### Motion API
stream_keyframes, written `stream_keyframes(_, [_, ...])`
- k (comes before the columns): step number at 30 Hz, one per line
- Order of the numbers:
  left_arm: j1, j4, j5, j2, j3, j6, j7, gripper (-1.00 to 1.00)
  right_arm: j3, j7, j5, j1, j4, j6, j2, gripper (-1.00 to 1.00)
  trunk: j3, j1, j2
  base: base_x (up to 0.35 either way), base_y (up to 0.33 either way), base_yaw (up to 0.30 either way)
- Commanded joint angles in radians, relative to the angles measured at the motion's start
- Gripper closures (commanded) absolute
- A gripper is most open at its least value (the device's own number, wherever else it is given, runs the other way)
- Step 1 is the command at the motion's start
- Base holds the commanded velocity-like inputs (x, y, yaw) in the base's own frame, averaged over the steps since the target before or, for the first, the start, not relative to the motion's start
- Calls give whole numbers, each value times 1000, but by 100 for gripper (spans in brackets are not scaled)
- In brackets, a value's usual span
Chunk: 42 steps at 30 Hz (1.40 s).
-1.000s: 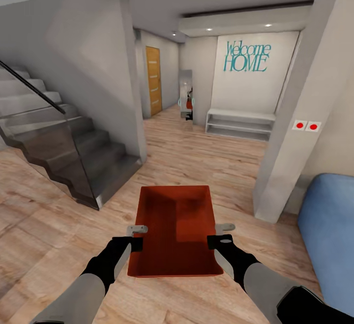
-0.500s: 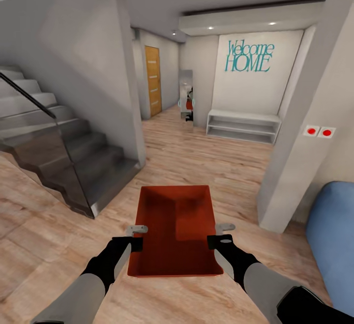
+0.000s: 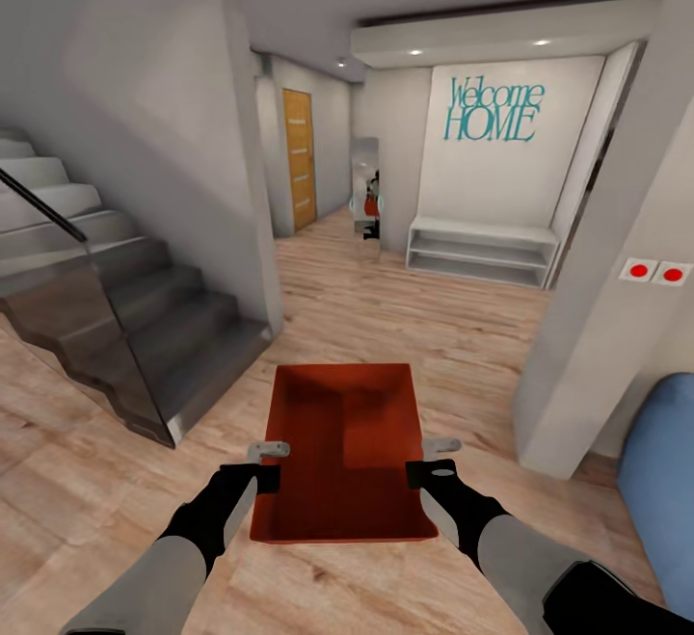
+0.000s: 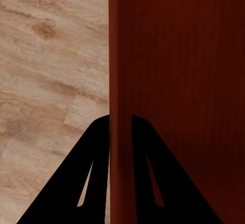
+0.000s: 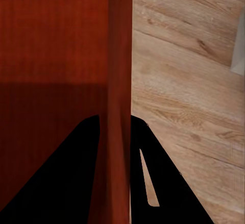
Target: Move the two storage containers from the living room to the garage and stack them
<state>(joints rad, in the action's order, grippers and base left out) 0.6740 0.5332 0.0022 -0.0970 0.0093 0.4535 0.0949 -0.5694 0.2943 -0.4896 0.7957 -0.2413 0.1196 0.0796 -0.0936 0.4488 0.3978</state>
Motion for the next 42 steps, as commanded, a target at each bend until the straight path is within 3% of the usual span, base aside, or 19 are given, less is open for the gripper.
stream_keyframes(1, [1, 4, -33, -1, 5, -59, 9, 100, -12, 6, -26, 0, 0, 6, 0, 100, -2, 1, 2, 322, 0, 0])
stream_keyframes(42, [1, 3, -33, -1, 6, -58, 9, 100, -12, 6, -26, 0, 0, 6, 0, 100, -2, 1, 2, 322, 0, 0])
